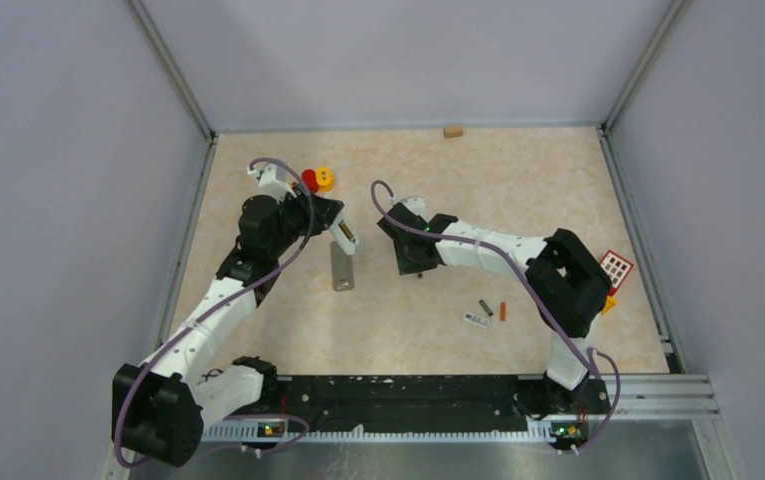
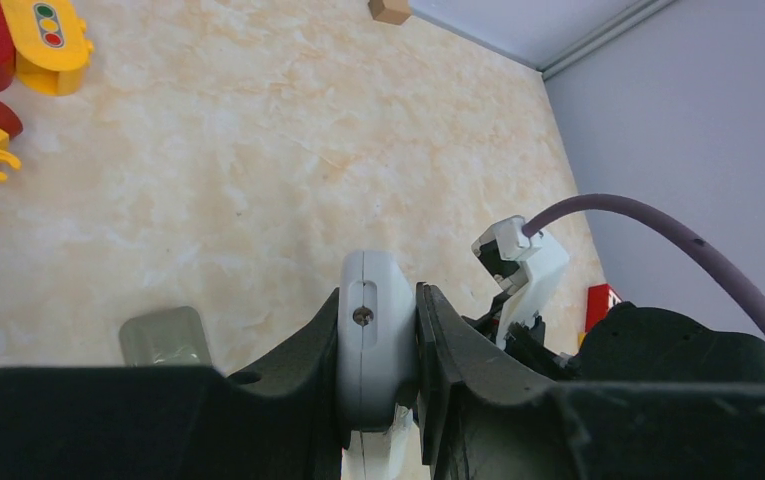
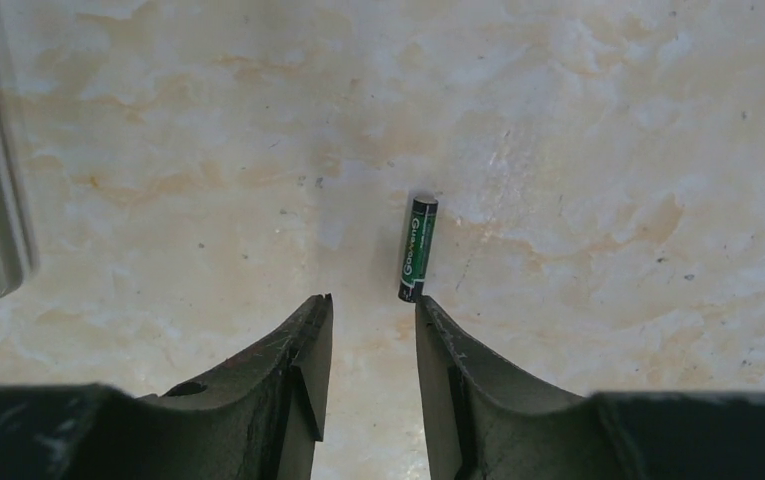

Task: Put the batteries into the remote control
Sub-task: Pick up the battery from the center of the board.

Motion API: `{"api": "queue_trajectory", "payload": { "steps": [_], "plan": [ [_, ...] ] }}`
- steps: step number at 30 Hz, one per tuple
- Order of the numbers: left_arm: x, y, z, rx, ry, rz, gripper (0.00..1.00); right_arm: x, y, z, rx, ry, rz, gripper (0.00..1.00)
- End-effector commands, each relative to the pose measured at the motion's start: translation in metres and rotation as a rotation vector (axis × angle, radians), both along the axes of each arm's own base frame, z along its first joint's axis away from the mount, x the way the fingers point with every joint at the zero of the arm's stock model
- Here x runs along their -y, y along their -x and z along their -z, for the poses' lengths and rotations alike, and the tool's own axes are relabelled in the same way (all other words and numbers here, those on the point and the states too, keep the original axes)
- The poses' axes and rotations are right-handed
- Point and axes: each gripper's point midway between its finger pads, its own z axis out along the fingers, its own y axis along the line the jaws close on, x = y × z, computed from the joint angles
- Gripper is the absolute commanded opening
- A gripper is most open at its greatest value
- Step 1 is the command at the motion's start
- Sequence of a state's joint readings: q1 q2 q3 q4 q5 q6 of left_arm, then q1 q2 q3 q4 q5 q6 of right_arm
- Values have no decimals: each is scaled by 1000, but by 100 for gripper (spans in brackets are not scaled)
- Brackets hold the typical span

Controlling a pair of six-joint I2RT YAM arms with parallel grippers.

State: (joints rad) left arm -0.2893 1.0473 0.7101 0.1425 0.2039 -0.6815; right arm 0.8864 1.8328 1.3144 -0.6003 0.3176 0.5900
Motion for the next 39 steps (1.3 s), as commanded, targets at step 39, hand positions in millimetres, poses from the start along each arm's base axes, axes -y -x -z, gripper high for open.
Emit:
{"api": "queue_trajectory", "payload": {
  "steps": [39],
  "plan": [
    [21, 4, -16, 36, 46, 128, 0, 15, -32, -50, 176, -141, -130, 1]
  ]
}}
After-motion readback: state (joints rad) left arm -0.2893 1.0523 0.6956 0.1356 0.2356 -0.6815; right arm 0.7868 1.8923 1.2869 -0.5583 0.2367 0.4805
